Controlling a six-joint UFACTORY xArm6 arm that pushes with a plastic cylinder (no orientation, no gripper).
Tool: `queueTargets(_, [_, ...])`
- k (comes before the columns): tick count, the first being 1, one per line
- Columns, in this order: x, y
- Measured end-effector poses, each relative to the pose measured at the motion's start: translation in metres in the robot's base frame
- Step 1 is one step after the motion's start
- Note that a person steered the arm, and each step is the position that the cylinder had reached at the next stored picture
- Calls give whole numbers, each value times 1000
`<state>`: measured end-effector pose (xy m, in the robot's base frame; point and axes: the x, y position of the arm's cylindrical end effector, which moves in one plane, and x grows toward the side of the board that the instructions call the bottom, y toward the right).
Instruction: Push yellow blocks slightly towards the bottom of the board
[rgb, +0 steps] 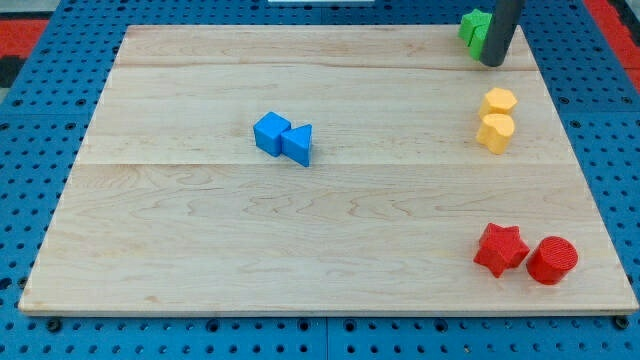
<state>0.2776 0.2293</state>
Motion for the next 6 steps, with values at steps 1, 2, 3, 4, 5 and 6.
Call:
queueTargets(1, [33,-1])
queueTargets(2, [78,-12])
queueTargets(3, [122,-33])
queueTargets(4, [147,-4])
queueTargets(5, [172,22])
queueTargets(6, [203,-2])
